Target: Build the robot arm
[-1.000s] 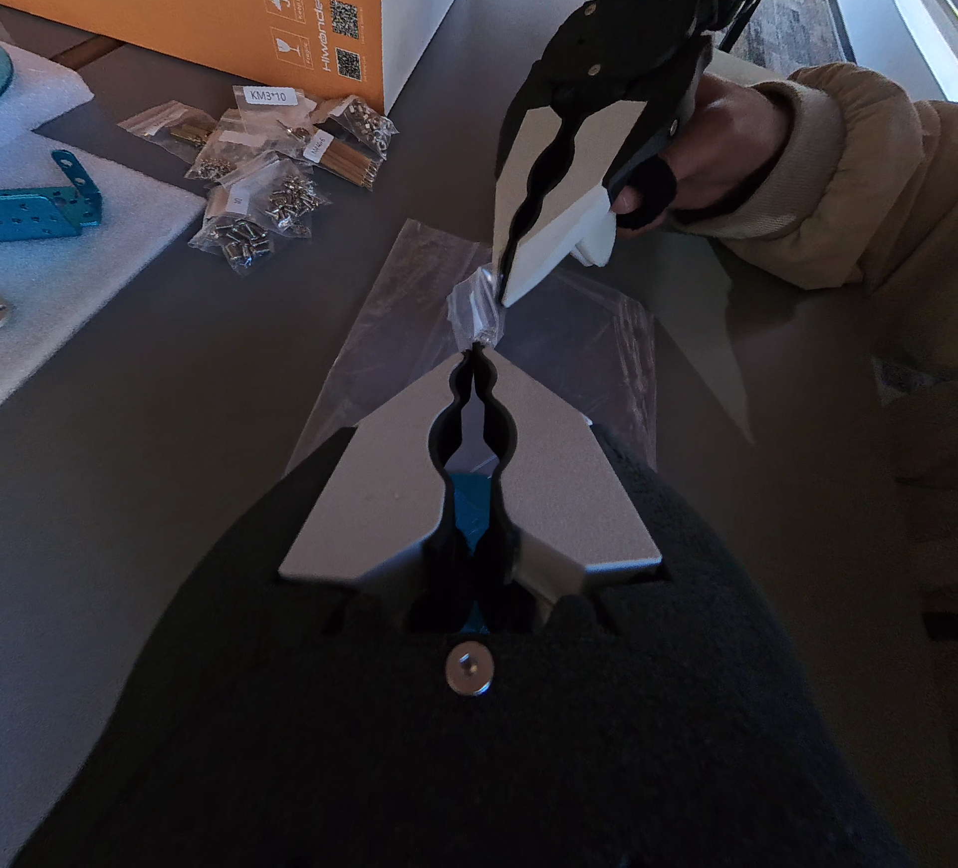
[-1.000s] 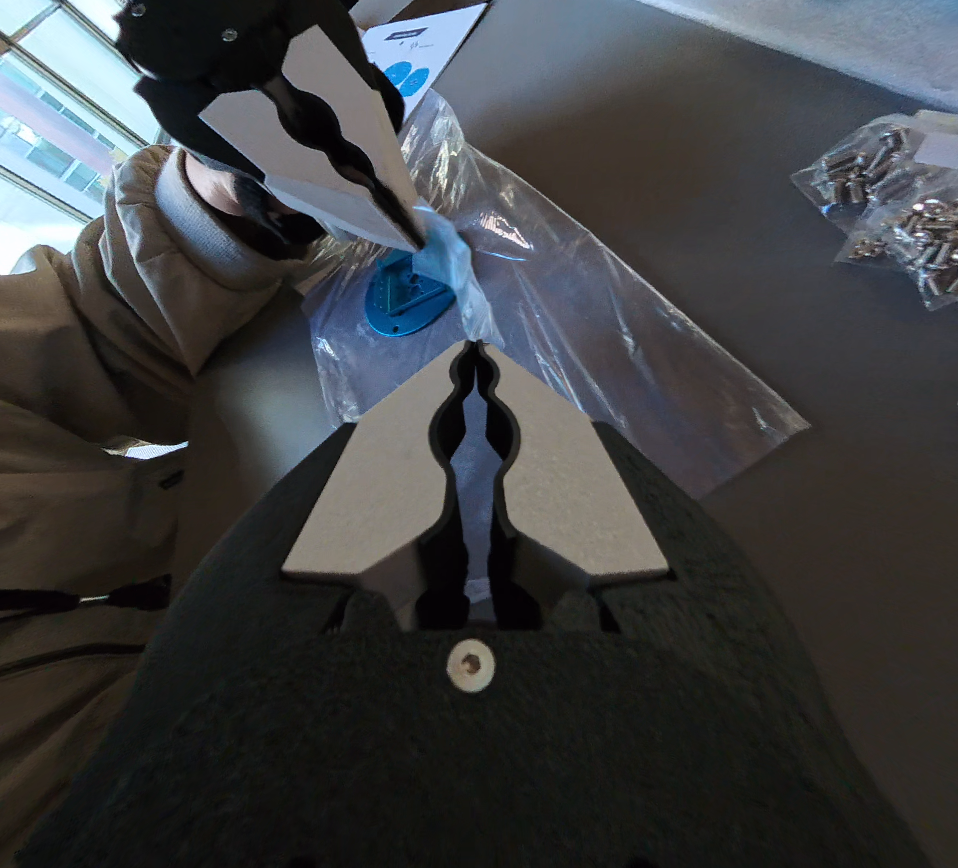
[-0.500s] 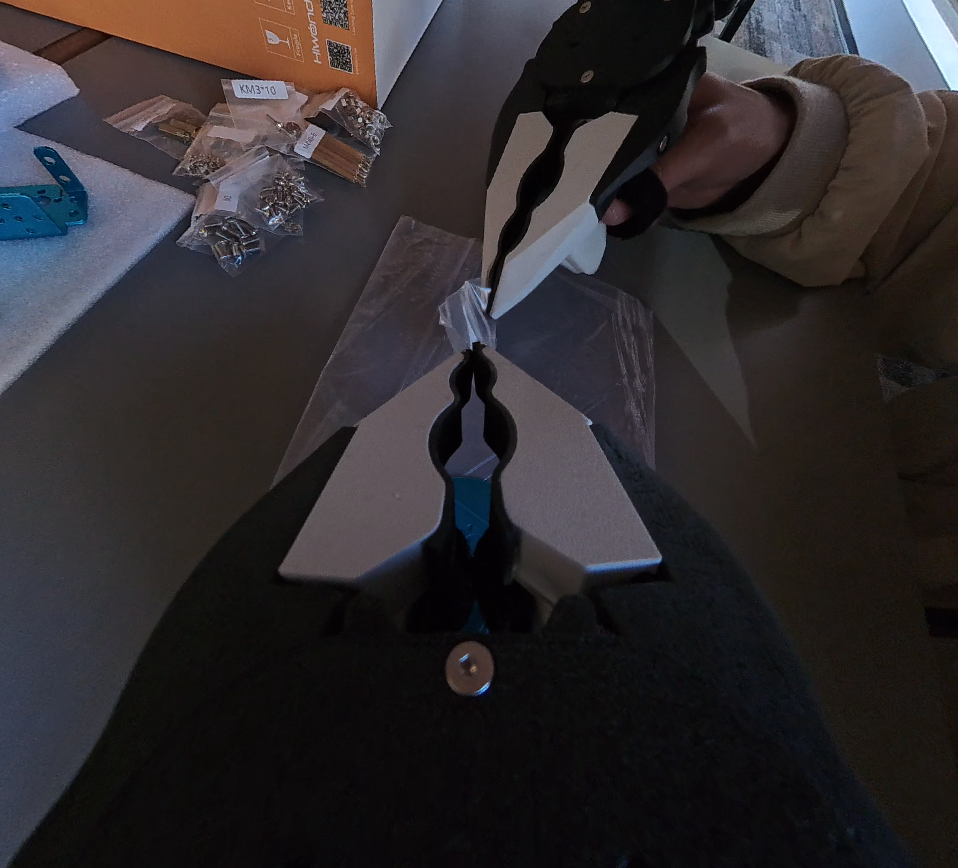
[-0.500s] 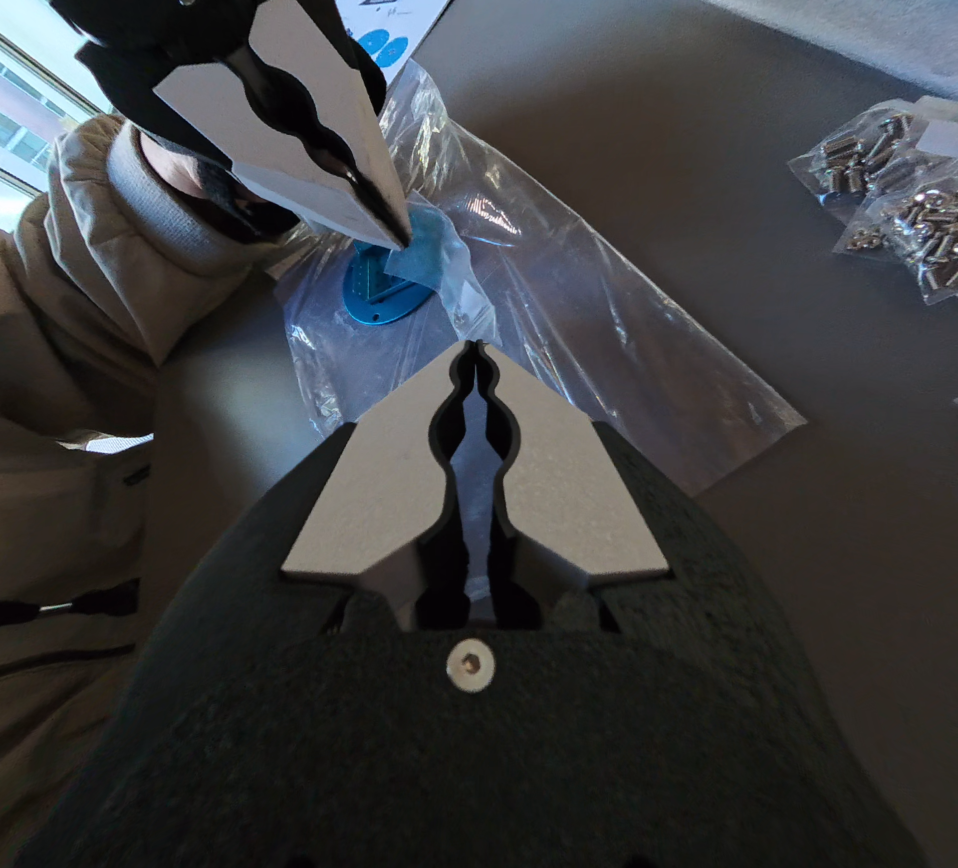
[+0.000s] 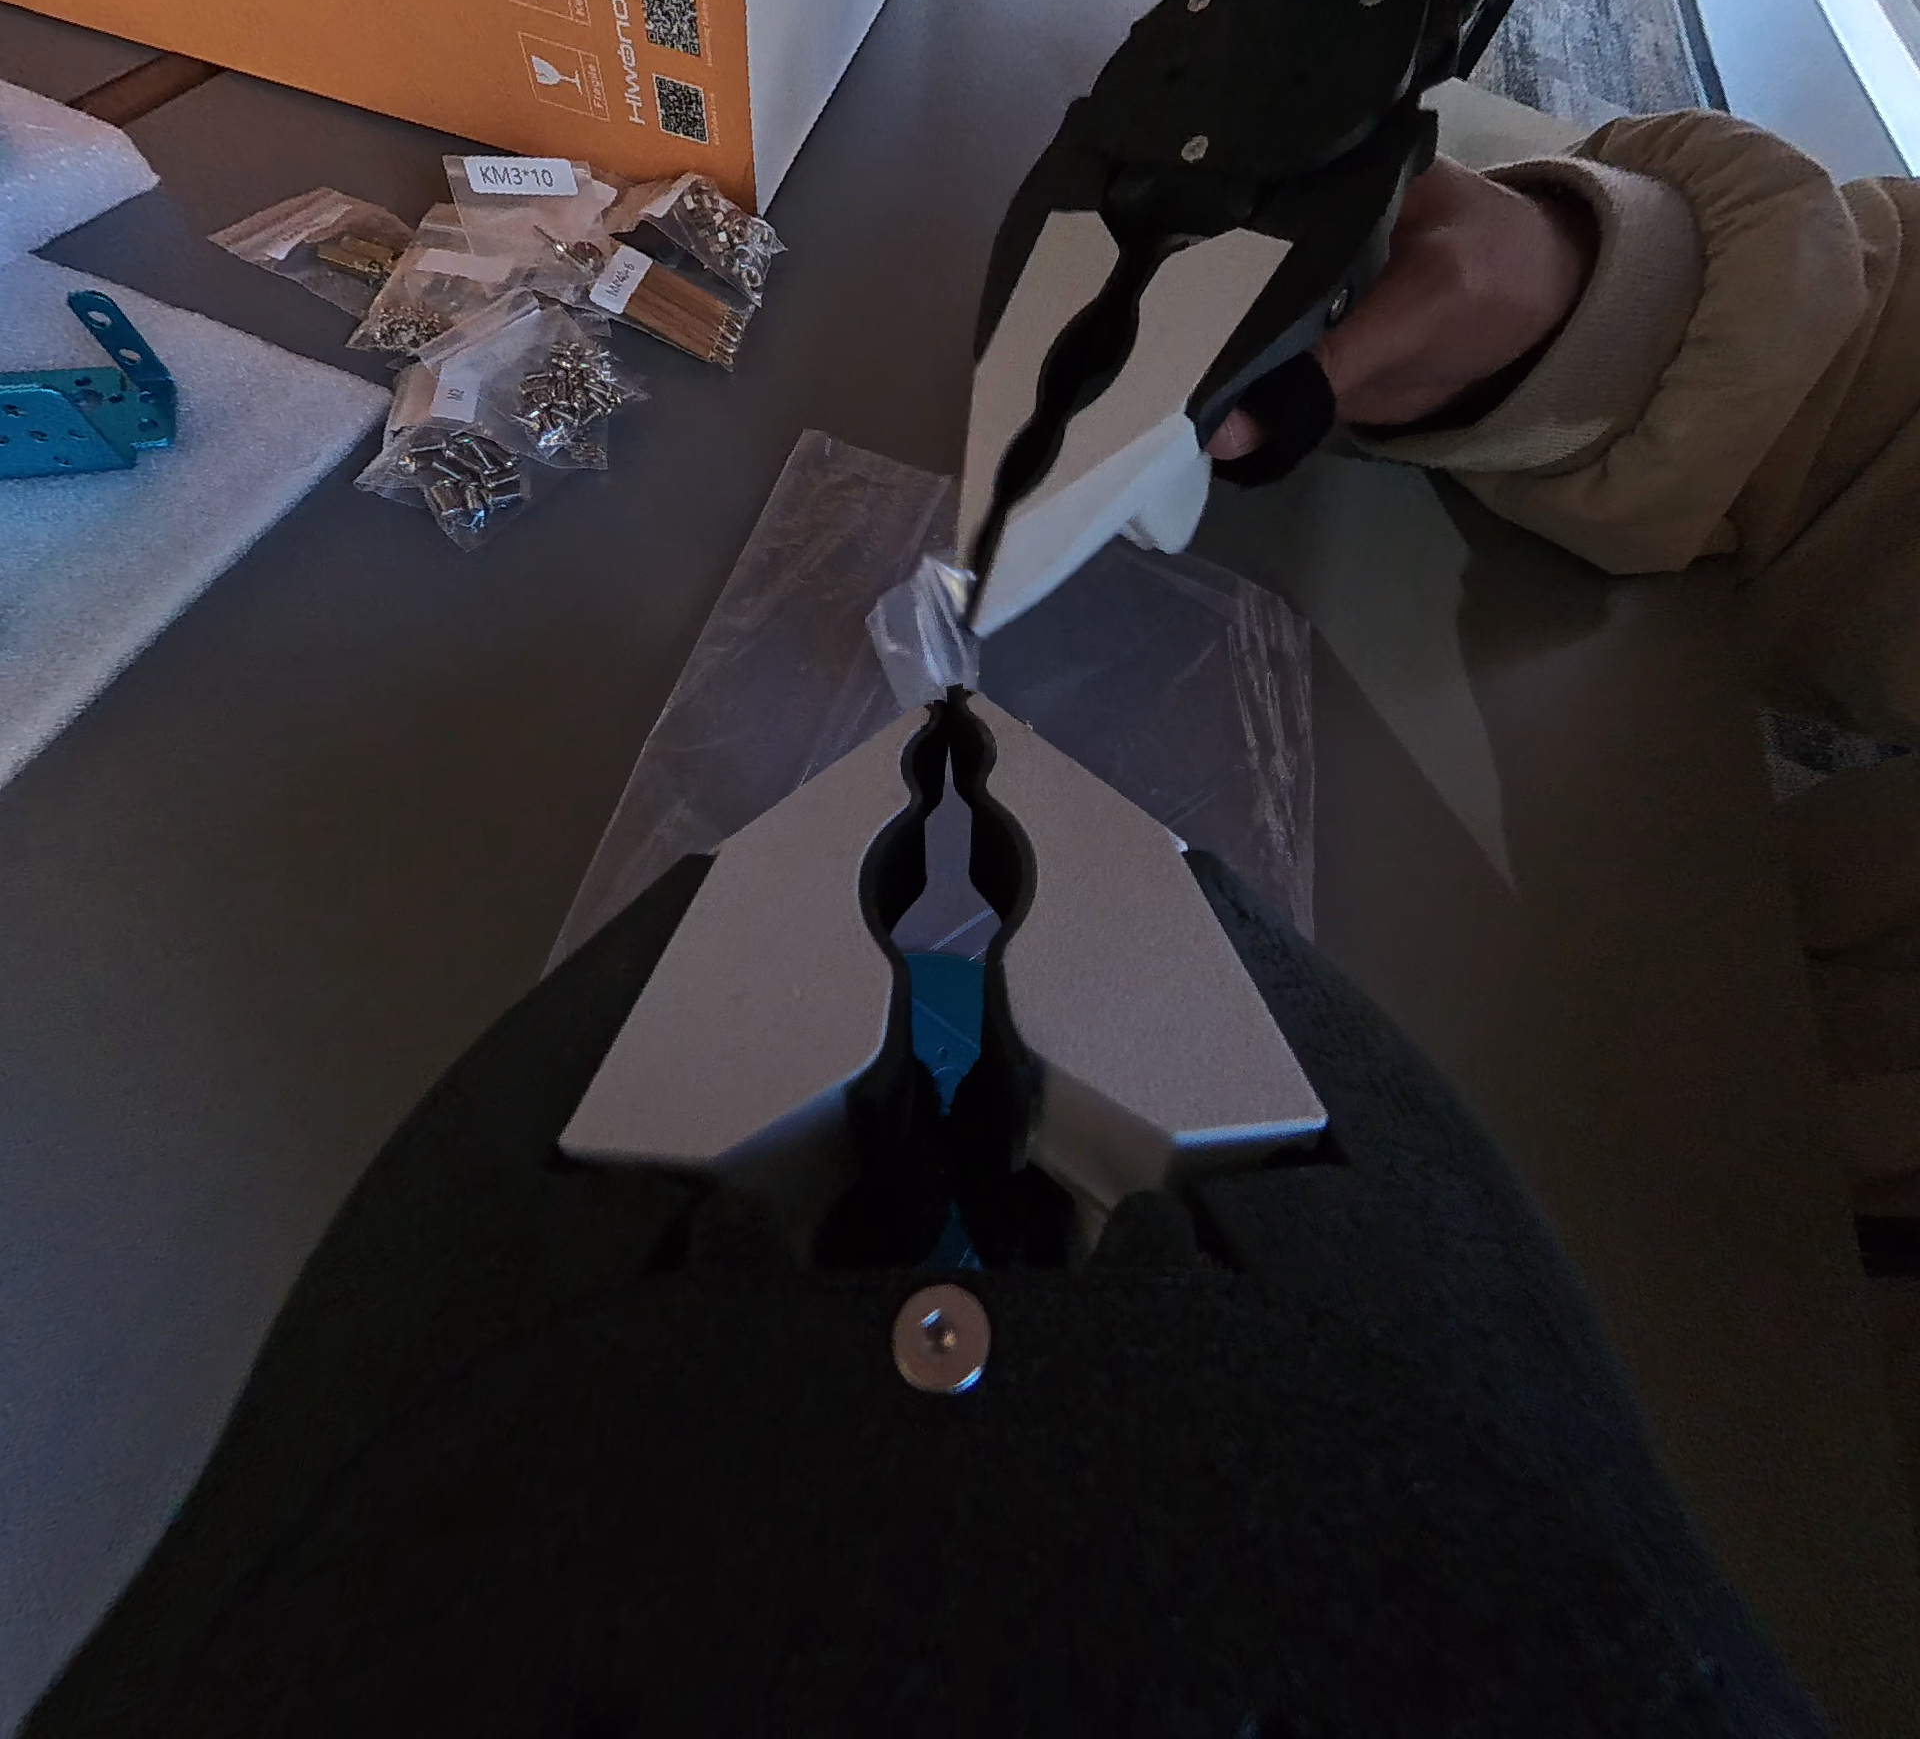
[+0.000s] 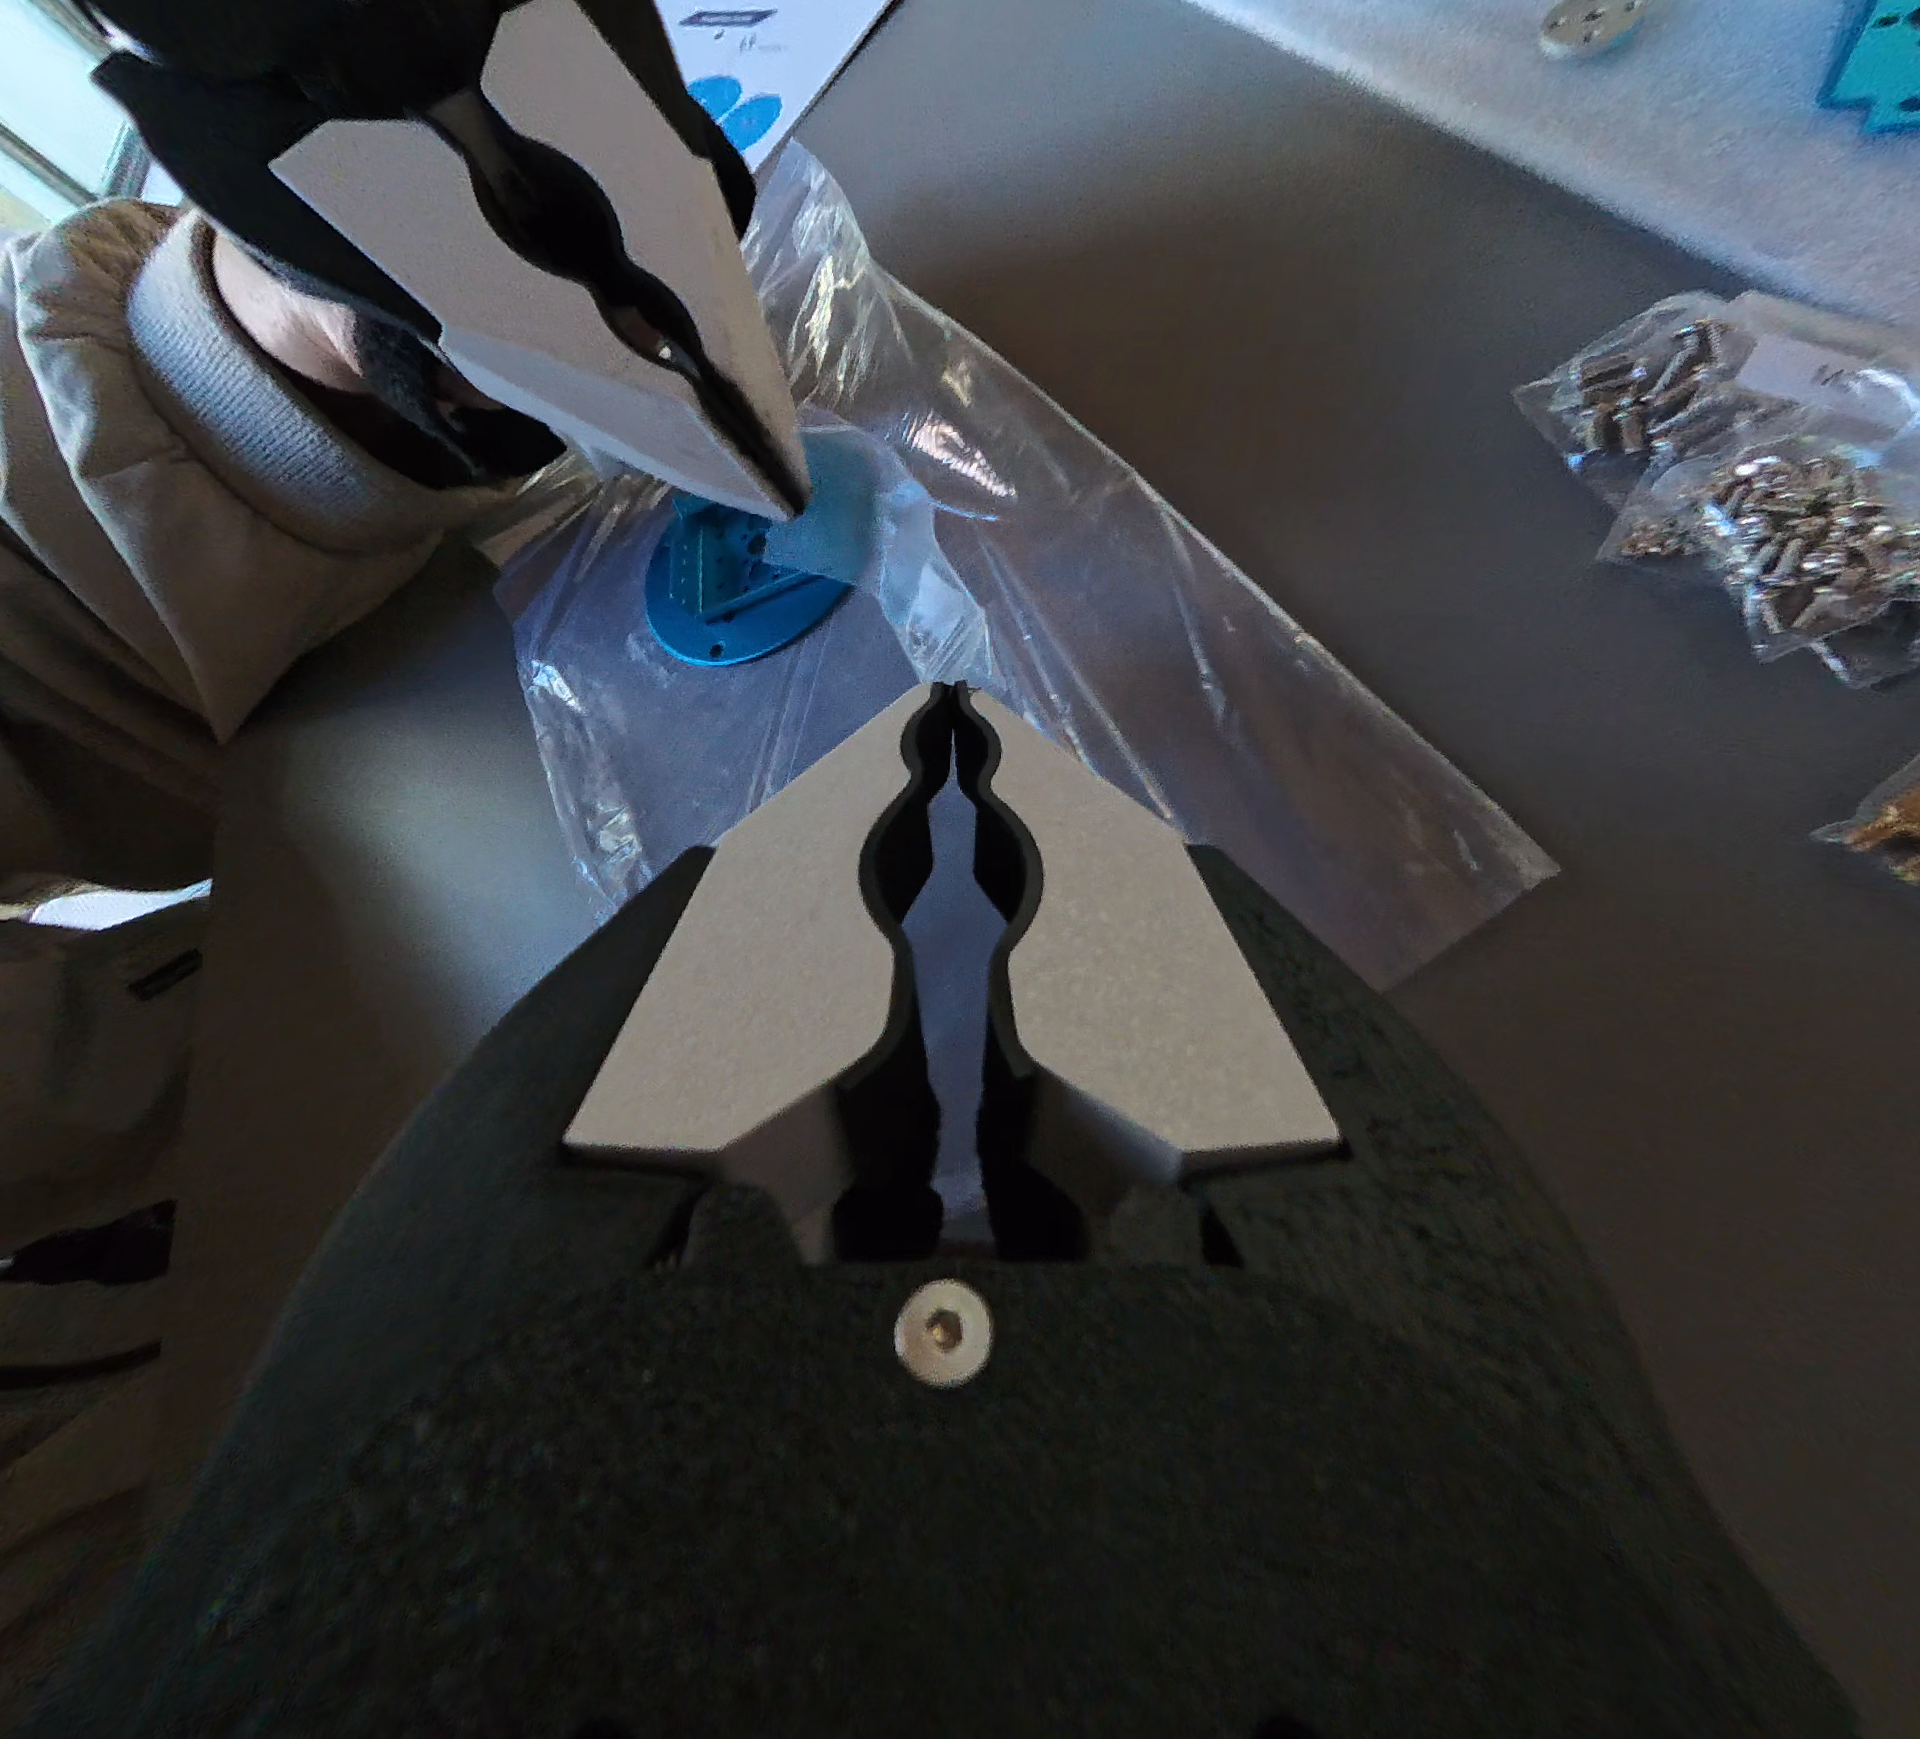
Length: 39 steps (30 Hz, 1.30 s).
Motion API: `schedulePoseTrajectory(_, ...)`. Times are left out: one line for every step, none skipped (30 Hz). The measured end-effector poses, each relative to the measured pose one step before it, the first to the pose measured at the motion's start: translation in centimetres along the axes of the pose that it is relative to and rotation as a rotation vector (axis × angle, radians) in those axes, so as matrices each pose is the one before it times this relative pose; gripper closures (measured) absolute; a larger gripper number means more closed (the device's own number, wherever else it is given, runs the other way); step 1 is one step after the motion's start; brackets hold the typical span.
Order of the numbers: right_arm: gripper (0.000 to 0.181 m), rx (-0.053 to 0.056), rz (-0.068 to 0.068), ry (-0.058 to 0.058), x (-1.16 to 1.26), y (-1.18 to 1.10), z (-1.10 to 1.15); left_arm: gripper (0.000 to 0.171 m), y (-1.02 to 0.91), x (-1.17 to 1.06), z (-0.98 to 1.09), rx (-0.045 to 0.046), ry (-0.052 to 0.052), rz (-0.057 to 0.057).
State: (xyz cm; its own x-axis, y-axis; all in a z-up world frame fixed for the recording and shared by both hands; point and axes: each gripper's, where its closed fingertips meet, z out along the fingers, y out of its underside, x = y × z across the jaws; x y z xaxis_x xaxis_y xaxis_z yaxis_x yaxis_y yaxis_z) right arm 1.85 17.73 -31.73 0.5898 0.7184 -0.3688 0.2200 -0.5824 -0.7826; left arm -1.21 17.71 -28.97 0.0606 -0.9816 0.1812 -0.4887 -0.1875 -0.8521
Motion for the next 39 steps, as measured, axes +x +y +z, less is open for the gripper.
schedulePoseTrajectory(0.181,-0.0208,0.0157,-0.054,-0.699,0.343,0.189,0.171,0.01,0.005,0.019,0.00012,0.0005,-0.0003)
schedulePoseTrajectory(0.181,-0.0064,0.0359,-0.0207,-0.134,0.149,0.112,0.171,0.019,0.048,0.022,-0.00073,0.0026,-0.0006)
schedulePoseTrajectory(0.181,0.0118,-0.0016,0.0618,0.98,-0.063,-0.133,0.171,0.041,-0.011,0.033,-0.00236,-0.001,0.0006)
schedulePoseTrajectory(0.181,-0.0065,-0.0337,0.0013,-0.058,0.078,-0.094,0.171,0.045,-0.012,0.026,-0.00287,-0.0025,0.002)
schedulePoseTrajectory(0.181,-0.0119,-0.0004,-0.0293,-0.465,0.06,-0.064,0.171,0.022,0.027,0.021,-0.00163,0.0005,0.0014)
schedulePoseTrajectory(0.181,0.0108,0.0078,0.0257,0.36,-0.204,-0.146,0.171,0.002,0.015,-0.005,0.00048,0.0,0.0006)
schedulePoseTrajectory(0.181,0.011,-0.0082,-0.0094,-0.222,-0.175,-0.091,0.171,-0.008,-0.011,-0.011,0.00035,-0.0007,0.0003)
schedulePoseTrajectory(0.181,-0.0095,0.0156,-0.0385,-0.54,0.064,-0.007,0.171,-0.006,-0.013,-0.014,0.00007,-0.0004,-0.0002)
schedulePoseTrajectory(0.181,0.0033,0.0068,0.0562,0.917,-0.023,-0.143,0.171,-0.017,-0.041,-0.023,0.00124,-0.0012,-0.0007)
schedulePoseTrajectory(0.181,0.0094,-0.0308,0.0166,0.176,-0.07,-0.1,0.171,-0.005,-0.022,-0.02,0.00105,-0.0001,-0.0016)
schedulePoseTrajectory(0.181,-0.0104,0.013,-0.0724,-1.067,0.126,0.014,0.171,0.009,-0.003,-0.029,-0.00084,0.0008,-0.0007)
schedulePoseTrajectory(0.181,-0.0056,0.0313,0.0045,0.182,0.09,-0.004,0.171,0.01,-0.014,-0.01,-0.00022,-0.0011,0.001)
schedulePoseTrajectory(0.181,0.0119,-0.0219,0.0495,0.739,-0.105,-0.092,0.171,0.009,-0.015,0.005,-0.00006,-0.001,0.0)
schedulePoseTrajectory(0.181,-0.0022,-0.0123,-0.0419,-0.646,-0.001,-0.018,0.171,0.028,0.01,0.017,-0.0015,0.0007,-0.0005)
schedulePoseTrajectory(0.181,0.0067,0.0319,-0.0293,-0.313,-0.168,-0.085,0.171,-0.002,-0.014,0.0,-0.00055,-0.0019,0.0015)
schedulePoseTrajectory(0.181,0.0247,-0.0051,0.0512,0.82,-0.313,-0.239,0.171,-0.042,-0.045,-0.033,0.00178,-0.0035,0.0016)
schedulePoseTrajectory(0.181,0.0008,-0.0214,-0.0176,-0.273,-0.021,-0.138,0.171,-0.078,0.041,-0.038,0.00499,0.0026,-0.003)
schedulePoseTrajectory(0.181,-0.0001,0.0272,-0.0664,-0.888,-0.088,-0.094,0.171,-0.127,0.099,-0.04,0.00809,0.0072,-0.0063)
schedulePoseTrajectory(0.181,0.0074,0.0103,0.008,0.232,-0.096,-0.092,0.171,-0.108,-0.123,-0.081,0.0055,-0.0074,-0.0001)
schedulePoseTrajectory(0.181,-0.0069,-0.0222,0.0501,0.782,0.131,-0.07,0.171,-0.132,-0.366,-0.156,0.00498,-0.0249,0.0094)
schedulePoseTrajectory(0.181,0.002,-0.0051,-0.001,-0.059,-0.068,0.024,0.171,-0.202,-0.151,-0.103,0.01013,-0.0115,0.0032)
schedulePoseTrajectory(0.181,-0.0063,0.0069,0.0118,0.159,-0.004,0.049,0.171,-0.189,0.216,0.039,0.01303,0.0123,-0.0048)
schedulePoseTrajectory(0.181,-0.0038,-0.0105,0.0127,0.141,0.034,0.077,0.171,0.025,0.305,0.146,0.00195,0.0167,-0.003)
schedulePoseTrajectory(0.181,0.0015,0.0002,-0.017,-0.291,-0.039,0.08,0.171,0.178,0.159,0.205,-0.00735,0.0071,0.0019)
schedulePoseTrajectory(0.181,0.0092,0.0099,-0.0162,-0.238,-0.124,0.042,0.171,0.15,0.15,0.188,-0.00611,0.006,0.0011)
schedulePoseTrajectory(0.181,0.009,0.0071,-0.0163,-0.229,-0.107,0.024,0.171,0.063,0.167,0.146,-0.00222,0.0092,-0.0026)
schedulePoseTrajectory(0.181,0.0033,0.0091,-0.0153,-0.19,-0.044,0.018,0.171,0.039,0.083,0.095,-0.00113,0.0051,-0.0029)
schedulePoseTrajectory(0.181,0.0047,0.0072,-0.0111,-0.135,-0.072,-0.009,0.171,0.033,-0.012,0.058,-0.00192,-0.001,-0.0009)
schedulePoseTrajectory(0.181,0.0064,0.0108,-0.0181,-0.208,-0.088,-0.002,0.171,0.011,-0.052,0.009,-0.00062,-0.0028,0.0002)
schedulePoseTrajectory(0.181,0.0018,0.0111,-0.005,0.001,-0.02,-0.028,0.171,-0.038,-0.042,-0.042,0.00237,-0.0023,0.0004)
schedulePoseTrajectory(0.181,-0.0027,-0.0008,0.0093,0.191,0.035,-0.058,0.171,-0.032,-0.061,-0.079,0.00182,-0.0015,-0.0009)
schedulePoseTrajectory(0.181,-0.0021,-0.0041,0.0084,0.184,0.032,-0.063,0.171,-0.014,-0.114,-0.089,0.00107,-0.0037,-0.0022)
schedulePoseTrajectory(0.181,0.001,0.0022,0.0026,0.096,-0.003,-0.075,0.171,-0.022,-0.124,-0.098,0.00229,-0.0042,-0.0019)
schedulePoseTrajectory(0.181,0.0003,0.0029,0.0056,0.158,0.01,-0.065,0.171,-0.01,-0.056,-0.066,0.00097,-0.0007,-0.0019)
schedulePoseTrajectory(0.181,-0.0043,-0.0013,0.0066,0.146,0.074,-0.036,0.171,0.022,-0.077,-0.059,-0.00122,-0.0025,-0.0012)
schedulePoseTrajectory(0.181,-0.0047,-0.0039,0.0085,0.156,0.087,-0.013,0.171,0.021,-0.159,-0.066,-0.00219,-0.0092,0.0033)
schedulePoseTrajectory(0.181,-0.0016,-0.0035,0.0038,0.064,0.035,-0.018,0.171,-0.024,-0.142,-0.129,-0.00158,-0.0091,0.0067)
schedulePoseTrajectory(0.181,0.0004,0.0012,-0.0009,0.006,0.001,-0.014,0.171,-0.057,-0.084,-0.15,0.00115,-0.0045,0.0029)
schedulePoseTrajectory(0.181,-0.0012,0.0005,0.0,0.009,0.006,-0.026,0.171,-0.059,-0.12,-0.15,0.00233,-0.0044,-0.001)
